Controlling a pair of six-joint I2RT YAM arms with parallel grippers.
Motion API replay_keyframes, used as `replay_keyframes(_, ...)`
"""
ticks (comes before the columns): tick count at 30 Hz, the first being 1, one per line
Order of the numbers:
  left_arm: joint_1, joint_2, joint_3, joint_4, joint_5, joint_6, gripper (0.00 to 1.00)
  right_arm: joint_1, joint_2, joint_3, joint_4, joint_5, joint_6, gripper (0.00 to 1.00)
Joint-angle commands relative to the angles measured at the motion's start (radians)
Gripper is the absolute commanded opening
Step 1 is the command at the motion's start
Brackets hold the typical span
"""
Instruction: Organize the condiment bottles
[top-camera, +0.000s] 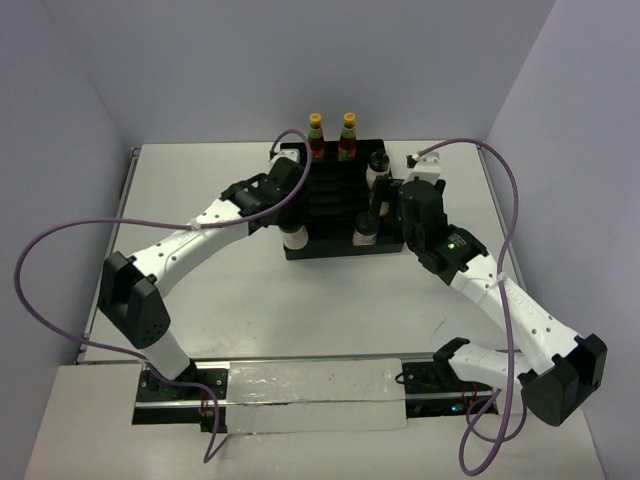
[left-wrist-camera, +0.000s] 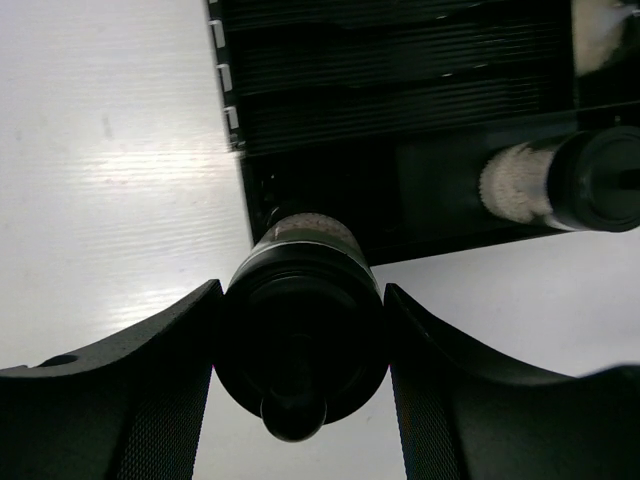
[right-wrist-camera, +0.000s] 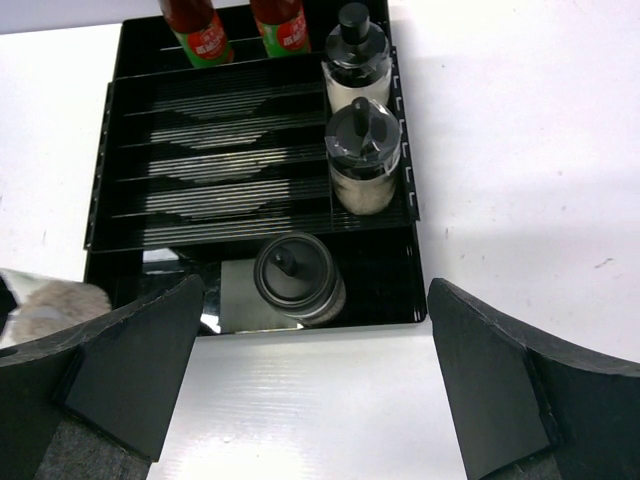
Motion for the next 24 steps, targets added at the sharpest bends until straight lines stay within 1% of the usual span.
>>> replay_keyframes(1,-0.029,0.046,0.103,0.115,0.012,-0.018,0.1,-0.005,-0.03,0.005,-0.017,0.058,-0.017,1.0)
replay_keyframes(8,-0.05,0.127,0.148,0.148,0.035,-0.036,0.1,-0.006,-0.053,-0.002,-0.026,0.069,-0.021,1.0)
replay_keyframes(14,-0.062,0.193,0.185,0.165,0.012,-0.047,0.1,-0.004,-0.075,-0.013,-0.028,0.076,-0.019,1.0)
replay_keyframes(24,-0.08,0.258,0.189,0.195,-0.009,-0.056,0.1,-0.006,-0.08,-0.02,-0.037,0.075,-0.017,1.0)
